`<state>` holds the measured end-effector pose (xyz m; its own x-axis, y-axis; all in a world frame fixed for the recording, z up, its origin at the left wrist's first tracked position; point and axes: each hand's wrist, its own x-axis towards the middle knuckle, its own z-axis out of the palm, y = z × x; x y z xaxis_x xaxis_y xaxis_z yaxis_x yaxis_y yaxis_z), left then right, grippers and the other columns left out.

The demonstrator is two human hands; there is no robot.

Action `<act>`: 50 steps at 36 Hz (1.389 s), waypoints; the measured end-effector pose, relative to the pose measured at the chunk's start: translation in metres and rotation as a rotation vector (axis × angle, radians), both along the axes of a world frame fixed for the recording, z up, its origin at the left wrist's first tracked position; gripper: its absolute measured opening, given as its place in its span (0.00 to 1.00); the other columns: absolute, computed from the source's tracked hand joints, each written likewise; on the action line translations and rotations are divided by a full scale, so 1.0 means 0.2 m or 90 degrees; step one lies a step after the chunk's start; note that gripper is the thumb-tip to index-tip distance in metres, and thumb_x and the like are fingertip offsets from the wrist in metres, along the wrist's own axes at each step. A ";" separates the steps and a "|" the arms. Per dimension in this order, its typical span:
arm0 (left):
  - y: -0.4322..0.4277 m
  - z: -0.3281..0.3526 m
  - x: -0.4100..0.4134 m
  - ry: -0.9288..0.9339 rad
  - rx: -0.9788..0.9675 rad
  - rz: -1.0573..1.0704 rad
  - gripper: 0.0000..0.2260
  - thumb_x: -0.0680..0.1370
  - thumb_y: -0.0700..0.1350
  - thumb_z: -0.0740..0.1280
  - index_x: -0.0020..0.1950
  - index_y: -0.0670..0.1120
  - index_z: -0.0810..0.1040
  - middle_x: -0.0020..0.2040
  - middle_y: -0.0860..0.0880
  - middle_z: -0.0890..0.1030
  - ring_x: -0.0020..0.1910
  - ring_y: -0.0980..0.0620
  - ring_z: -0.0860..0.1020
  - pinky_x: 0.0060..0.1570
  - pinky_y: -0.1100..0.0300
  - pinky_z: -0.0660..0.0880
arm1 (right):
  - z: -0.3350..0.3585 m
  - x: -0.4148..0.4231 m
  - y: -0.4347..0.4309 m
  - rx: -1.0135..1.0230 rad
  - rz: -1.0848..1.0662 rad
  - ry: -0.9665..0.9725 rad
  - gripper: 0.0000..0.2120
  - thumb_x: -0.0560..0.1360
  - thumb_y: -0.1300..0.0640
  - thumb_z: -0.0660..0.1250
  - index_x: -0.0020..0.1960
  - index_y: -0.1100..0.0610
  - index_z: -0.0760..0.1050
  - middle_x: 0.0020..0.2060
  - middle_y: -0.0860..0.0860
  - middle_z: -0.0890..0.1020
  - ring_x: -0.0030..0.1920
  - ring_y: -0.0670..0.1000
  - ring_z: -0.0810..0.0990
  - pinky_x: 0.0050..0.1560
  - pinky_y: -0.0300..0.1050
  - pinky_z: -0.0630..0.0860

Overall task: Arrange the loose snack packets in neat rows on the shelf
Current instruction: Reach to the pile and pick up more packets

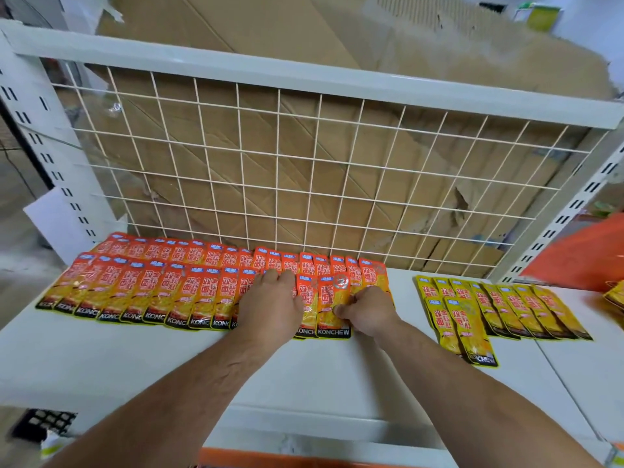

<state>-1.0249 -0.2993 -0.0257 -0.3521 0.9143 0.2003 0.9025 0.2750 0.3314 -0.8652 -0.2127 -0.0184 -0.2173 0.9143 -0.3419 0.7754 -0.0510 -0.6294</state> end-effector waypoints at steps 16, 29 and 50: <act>-0.02 -0.01 0.00 0.013 -0.030 -0.019 0.15 0.79 0.53 0.63 0.63 0.48 0.75 0.59 0.48 0.76 0.60 0.47 0.73 0.56 0.52 0.74 | -0.02 0.00 0.03 0.039 0.012 -0.061 0.19 0.71 0.50 0.77 0.29 0.53 0.70 0.28 0.46 0.75 0.32 0.47 0.74 0.28 0.39 0.64; -0.03 -0.01 0.03 0.015 -0.030 -0.012 0.18 0.79 0.54 0.62 0.65 0.48 0.75 0.59 0.48 0.76 0.58 0.48 0.72 0.54 0.53 0.75 | -0.01 -0.01 0.00 0.100 0.027 -0.163 0.14 0.70 0.44 0.74 0.40 0.54 0.75 0.38 0.49 0.78 0.44 0.53 0.81 0.39 0.42 0.72; 0.11 -0.01 0.56 0.076 -0.112 -0.299 0.28 0.79 0.61 0.54 0.77 0.54 0.58 0.78 0.51 0.60 0.76 0.47 0.54 0.75 0.44 0.48 | 0.02 0.62 -0.21 0.298 0.194 -0.395 0.29 0.73 0.38 0.60 0.72 0.47 0.67 0.72 0.46 0.68 0.72 0.53 0.65 0.66 0.50 0.67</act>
